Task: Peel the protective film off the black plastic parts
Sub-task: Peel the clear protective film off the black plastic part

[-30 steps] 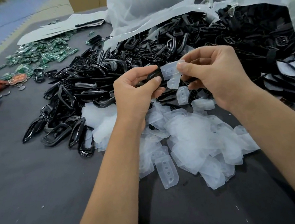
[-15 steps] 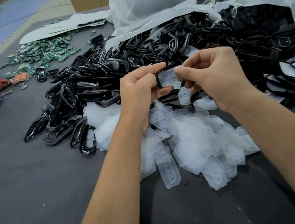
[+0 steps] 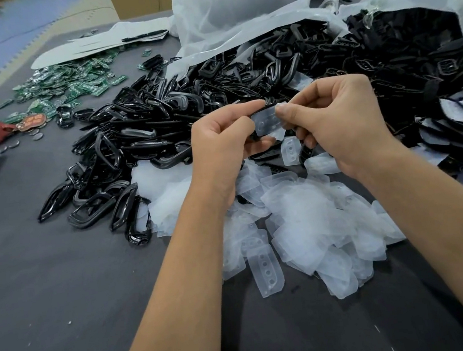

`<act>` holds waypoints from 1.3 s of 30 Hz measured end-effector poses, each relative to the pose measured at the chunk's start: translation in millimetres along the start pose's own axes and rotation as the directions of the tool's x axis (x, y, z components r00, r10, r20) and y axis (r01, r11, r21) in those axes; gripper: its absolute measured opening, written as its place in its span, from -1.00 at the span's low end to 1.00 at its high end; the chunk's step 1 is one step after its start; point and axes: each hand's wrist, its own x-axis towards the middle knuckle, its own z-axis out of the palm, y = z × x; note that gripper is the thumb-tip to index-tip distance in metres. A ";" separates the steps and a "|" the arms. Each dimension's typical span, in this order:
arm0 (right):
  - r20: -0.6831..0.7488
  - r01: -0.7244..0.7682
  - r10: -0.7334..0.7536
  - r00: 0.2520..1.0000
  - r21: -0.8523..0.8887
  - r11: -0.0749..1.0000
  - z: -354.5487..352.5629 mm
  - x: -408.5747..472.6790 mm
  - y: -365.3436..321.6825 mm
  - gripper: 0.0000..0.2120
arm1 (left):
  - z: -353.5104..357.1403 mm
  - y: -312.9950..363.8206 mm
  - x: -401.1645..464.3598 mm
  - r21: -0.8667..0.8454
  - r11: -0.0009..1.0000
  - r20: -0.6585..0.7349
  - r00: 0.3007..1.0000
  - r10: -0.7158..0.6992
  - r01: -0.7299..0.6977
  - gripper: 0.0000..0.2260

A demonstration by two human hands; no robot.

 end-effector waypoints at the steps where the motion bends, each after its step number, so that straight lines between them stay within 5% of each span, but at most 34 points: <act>1: -0.001 0.004 -0.004 1.000 -0.001 1.000 0.2 -0.1 0.0 -0.84 | -0.2 -0.1 0.0 0.009 1.000 -0.004 1.000 0.001 -0.001 -0.72; 23: -0.030 -0.064 0.065 0.997 0.018 0.998 1.8 0.1 2.2 -0.76 | 1.4 -1.1 -2.1 0.052 0.999 -0.012 1.000 0.016 -0.015 -0.80; 32: 0.230 -0.325 0.264 0.937 0.287 0.901 -4.2 2.6 2.3 -0.87 | 1.3 -0.7 -1.4 -0.008 1.000 0.030 0.999 -0.009 0.010 -0.79; 39: 0.101 -0.095 0.084 0.991 0.111 0.989 0.0 2.3 6.1 -0.87 | 4.0 -1.3 -1.5 0.061 0.998 0.003 1.000 0.021 -0.021 -0.83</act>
